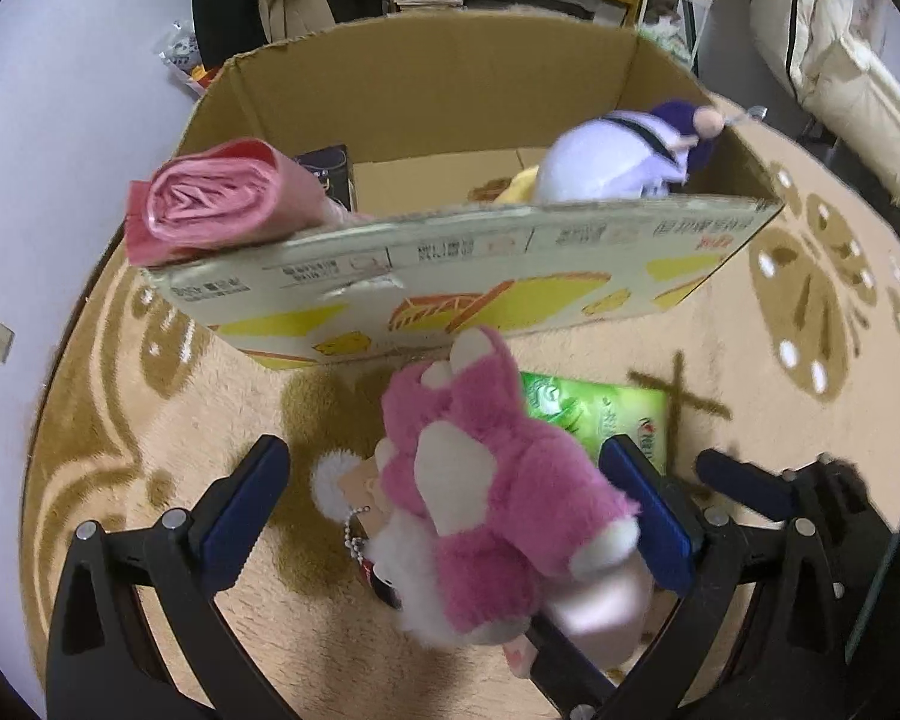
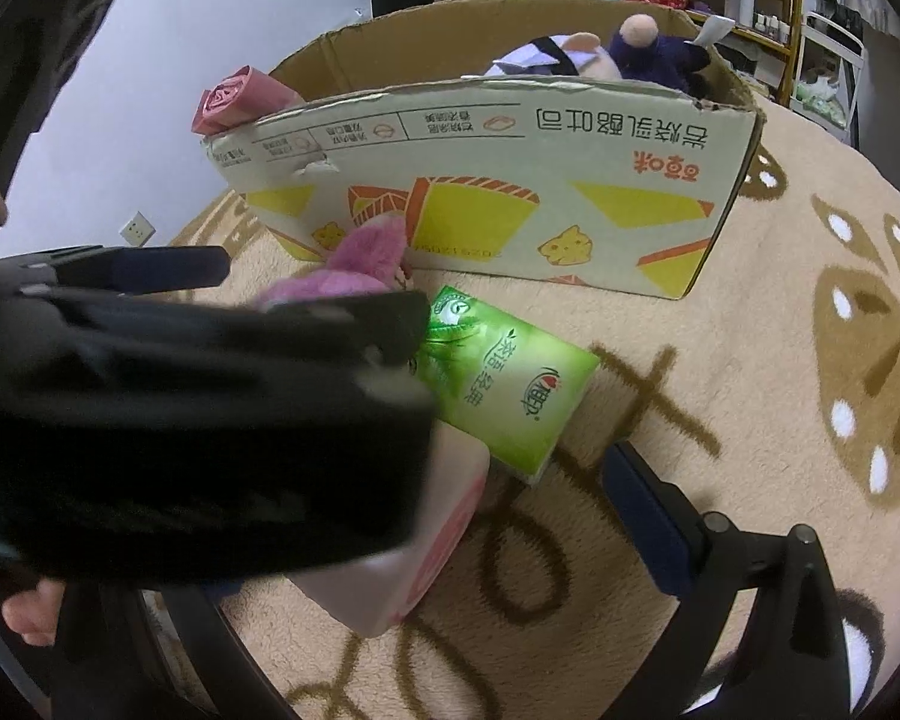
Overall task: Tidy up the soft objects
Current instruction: 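Grasp the pink plush bear with the left gripper while the right gripper grasps the pink-white soft cube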
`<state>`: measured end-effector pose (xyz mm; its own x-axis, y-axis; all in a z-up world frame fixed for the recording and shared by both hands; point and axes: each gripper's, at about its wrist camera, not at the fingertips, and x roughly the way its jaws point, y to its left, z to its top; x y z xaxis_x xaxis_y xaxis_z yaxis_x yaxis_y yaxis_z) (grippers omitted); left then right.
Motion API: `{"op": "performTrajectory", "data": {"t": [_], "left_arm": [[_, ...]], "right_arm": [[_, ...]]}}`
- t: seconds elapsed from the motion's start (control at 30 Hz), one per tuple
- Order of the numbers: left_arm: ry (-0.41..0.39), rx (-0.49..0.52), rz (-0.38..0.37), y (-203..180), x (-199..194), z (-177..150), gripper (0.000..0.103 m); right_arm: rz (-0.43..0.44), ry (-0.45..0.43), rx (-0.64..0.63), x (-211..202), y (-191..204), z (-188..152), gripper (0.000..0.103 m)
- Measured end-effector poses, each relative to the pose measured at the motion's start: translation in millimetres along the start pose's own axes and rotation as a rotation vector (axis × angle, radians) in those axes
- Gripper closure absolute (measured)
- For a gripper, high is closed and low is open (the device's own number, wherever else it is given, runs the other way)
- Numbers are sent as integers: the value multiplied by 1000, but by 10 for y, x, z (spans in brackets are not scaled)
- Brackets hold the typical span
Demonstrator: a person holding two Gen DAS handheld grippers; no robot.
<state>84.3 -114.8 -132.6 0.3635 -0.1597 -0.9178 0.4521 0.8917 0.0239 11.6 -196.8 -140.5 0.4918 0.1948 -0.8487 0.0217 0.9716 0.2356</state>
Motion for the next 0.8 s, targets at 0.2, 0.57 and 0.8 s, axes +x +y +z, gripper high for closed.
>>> {"op": "performTrajectory", "data": {"t": [0.2,0.57,0.8], "left_arm": [[18,5,35,2,124,-8,1],[39,-59,-28,171,156,-44,54],[40,-96,-13,305,94,-82,61]], "right_arm": [[2,8,6,63,-5,-12,0],[32,55,-6,190,54,-68,11],[103,74,51,249,23,-70,44]]}}
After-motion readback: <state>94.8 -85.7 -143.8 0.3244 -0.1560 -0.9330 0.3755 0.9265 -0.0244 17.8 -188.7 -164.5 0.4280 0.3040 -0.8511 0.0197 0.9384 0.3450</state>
